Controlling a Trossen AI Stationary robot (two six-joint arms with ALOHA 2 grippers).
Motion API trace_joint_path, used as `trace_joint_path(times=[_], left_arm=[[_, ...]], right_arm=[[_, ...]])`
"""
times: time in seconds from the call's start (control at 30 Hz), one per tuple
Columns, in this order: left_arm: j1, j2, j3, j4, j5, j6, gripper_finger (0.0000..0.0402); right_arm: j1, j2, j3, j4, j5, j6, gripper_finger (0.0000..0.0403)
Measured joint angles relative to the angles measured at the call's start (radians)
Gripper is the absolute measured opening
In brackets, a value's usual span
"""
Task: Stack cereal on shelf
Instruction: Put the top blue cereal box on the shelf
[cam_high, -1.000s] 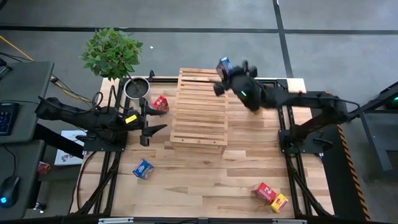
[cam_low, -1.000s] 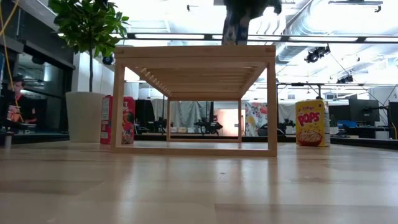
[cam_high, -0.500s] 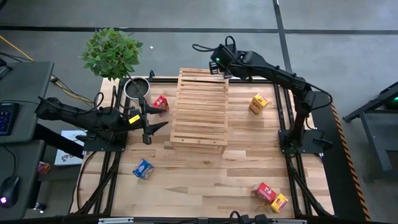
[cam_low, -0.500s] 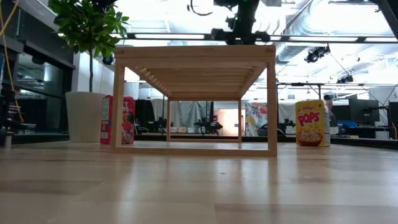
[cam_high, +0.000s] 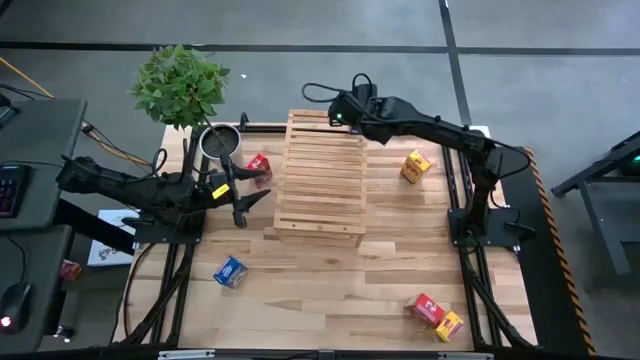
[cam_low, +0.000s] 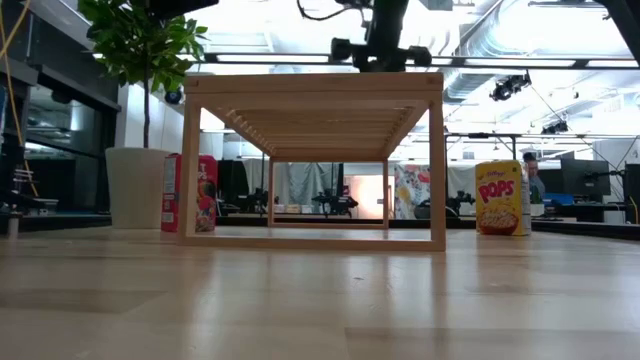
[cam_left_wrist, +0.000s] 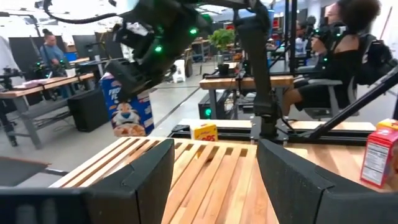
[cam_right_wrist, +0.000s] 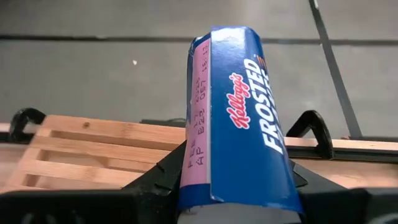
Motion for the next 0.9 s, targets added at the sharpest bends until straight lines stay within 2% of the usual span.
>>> trace_joint_path(times=[0.3,0.6,0.9], left_arm=[[0.000,0.000,0.000,-0.001,-0.015,0.000,0.0221],[0.000,0.000,0.000,-0.007,-0.023,0.000,0.0219],[0.000,0.000,0.000,-0.006,-0.023,0.000,0.0219]], right_arm=[[0.008,0.032,-0.001,-0.105,0.022,0.110,0.0129],[0.006,0.056,-0.001,-0.095,0.025,0.086,0.0129],[0.003,0.054,0.000,-0.093,-0.030,-0.011,0.0129]])
